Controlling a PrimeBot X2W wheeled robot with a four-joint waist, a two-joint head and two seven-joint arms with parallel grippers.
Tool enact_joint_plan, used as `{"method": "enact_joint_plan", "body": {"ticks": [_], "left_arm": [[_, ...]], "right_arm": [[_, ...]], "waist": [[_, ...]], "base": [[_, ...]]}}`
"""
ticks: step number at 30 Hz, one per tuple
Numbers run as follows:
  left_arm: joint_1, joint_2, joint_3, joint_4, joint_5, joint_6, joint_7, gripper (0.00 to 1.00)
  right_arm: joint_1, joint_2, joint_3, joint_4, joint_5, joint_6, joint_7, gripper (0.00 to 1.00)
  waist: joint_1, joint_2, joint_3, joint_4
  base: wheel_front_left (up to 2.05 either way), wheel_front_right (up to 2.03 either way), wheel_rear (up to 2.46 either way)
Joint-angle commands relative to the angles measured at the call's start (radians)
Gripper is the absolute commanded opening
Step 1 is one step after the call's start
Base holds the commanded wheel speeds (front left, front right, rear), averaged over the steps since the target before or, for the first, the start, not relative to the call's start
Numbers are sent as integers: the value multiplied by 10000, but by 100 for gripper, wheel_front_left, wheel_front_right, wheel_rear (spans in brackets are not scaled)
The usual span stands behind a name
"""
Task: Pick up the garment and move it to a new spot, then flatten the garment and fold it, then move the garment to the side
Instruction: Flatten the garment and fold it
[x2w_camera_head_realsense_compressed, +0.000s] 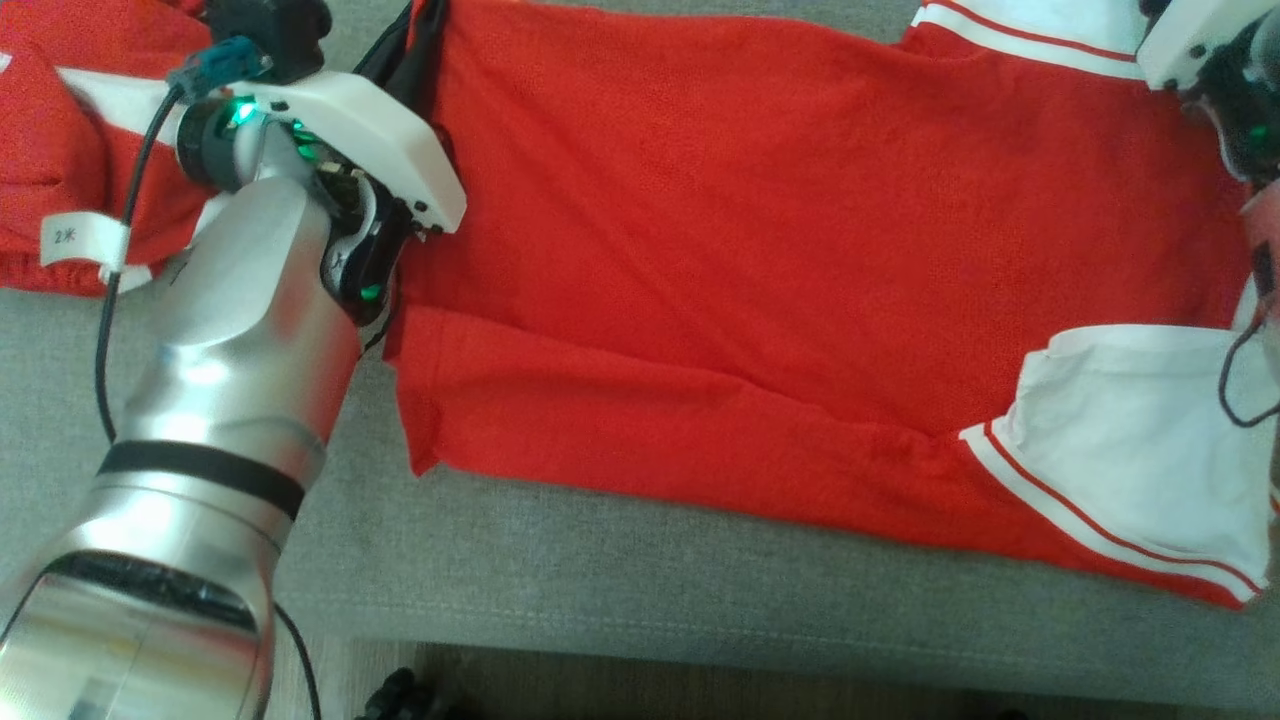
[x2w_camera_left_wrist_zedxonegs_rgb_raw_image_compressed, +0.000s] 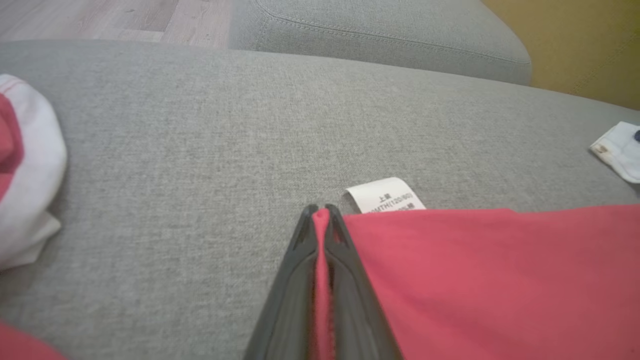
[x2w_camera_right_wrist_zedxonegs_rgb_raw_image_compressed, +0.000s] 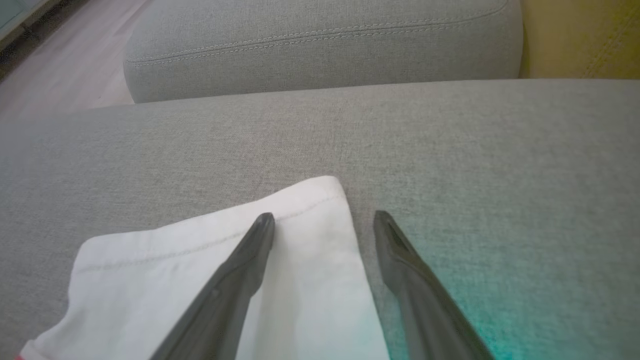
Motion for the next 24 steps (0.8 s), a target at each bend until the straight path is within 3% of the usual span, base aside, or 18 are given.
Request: {"method": "enact_joint_plan", "body": {"ticks": [1, 2, 3, 4, 5, 6, 13, 18, 24], "left_arm": [[-315, 345, 169, -242, -51, 13, -107, 0], [-327, 357, 107, -246, -105, 13, -109, 0], [-336, 364, 46, -254, -167, 13, -107, 0], [-350, 380, -10, -260, -219, 13, -114, 0], [-363, 394, -63, -264, -265, 13, -125, 0], [-369, 399, -112, -268, -314, 13, -138, 0], [-336, 550, -345, -316, -602, 12, -388, 0], [-27, 793, -493, -469, -895, 12, -488, 0], [265, 1256, -485, -794, -976, 12, -615, 0]], "right_arm": [[-172, -8, 147, -205, 27, -7, 67, 100], [-264, -29, 233, -65, 49, -7, 99, 100], [-346, -20, 323, 67, 116, -7, 167, 61], [-424, -22, 412, 187, 181, -7, 234, 35], [-498, -37, 499, 285, 221, -7, 252, 13], [-552, -30, 568, 381, 312, -7, 295, 0], [-516, -215, 1064, 17, 828, -7, -901, 0], [252, -681, 1484, -1267, 1334, -7, -1970, 0], [1399, -1442, 1490, -3072, 1711, -7, -2358, 0]], "waist": [[0, 0, 6, 6], [0, 0, 18, 19], [0, 0, 30, 31], [0, 0, 45, 41], [0, 0, 59, 50], [0, 0, 68, 61], [0, 0, -75, 4], [0, 0, -457, -194], [0, 0, -813, -436]], "base": [[0, 0, 0], [0, 0, 0], [0, 0, 0], [0, 0, 0], [0, 0, 0], [0, 0, 0], [0, 0, 0], [0, 0, 0], [0, 0, 0]]}}
